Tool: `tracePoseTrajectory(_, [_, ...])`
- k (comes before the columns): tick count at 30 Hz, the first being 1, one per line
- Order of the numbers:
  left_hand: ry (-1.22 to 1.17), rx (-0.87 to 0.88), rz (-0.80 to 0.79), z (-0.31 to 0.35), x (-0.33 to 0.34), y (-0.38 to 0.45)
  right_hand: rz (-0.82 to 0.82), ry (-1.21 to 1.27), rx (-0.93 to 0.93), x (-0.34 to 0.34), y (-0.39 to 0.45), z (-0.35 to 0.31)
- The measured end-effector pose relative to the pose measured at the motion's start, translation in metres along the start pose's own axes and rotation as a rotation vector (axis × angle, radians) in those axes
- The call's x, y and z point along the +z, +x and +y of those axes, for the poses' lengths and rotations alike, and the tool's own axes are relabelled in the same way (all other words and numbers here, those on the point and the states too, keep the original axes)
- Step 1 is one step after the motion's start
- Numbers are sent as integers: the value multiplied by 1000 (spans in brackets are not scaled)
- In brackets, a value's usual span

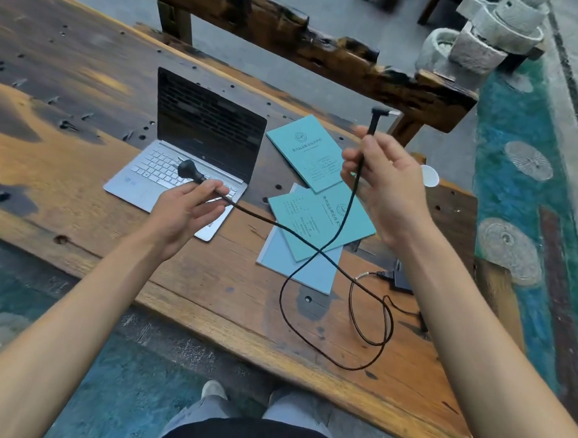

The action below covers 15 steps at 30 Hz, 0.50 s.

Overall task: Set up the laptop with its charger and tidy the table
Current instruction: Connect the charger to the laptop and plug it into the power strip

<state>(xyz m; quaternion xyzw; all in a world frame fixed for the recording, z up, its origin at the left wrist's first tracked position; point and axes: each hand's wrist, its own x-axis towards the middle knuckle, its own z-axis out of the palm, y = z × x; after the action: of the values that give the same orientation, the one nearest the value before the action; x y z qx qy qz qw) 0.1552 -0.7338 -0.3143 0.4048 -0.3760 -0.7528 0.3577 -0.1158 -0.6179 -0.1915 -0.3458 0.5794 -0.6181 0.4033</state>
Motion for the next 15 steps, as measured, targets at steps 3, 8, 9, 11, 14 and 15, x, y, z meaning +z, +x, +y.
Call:
tracePoseTrajectory(3, [-96,-8,-36,3,17,-4,-44,-207,0,1,-12,17])
tracePoseTrajectory(8, [-255,-82,-129,1,47,-19,-107,-480,-23,6,-27,58])
tracePoseTrajectory(9, [-278,-95,-144,0,52,-23,-114,-552,-47,6,-28,65])
tracePoseTrajectory(11, [-302,-113,-162,-3,63,-30,-137,-627,-62,5,-30,76])
tracePoseTrajectory(14, [-231,-152,-190,-10,75,-39,-178,-801,-125,3,-29,89])
tracePoseTrajectory(15, [-205,-167,-192,-13,78,-40,-181,-872,-155,1,-28,92])
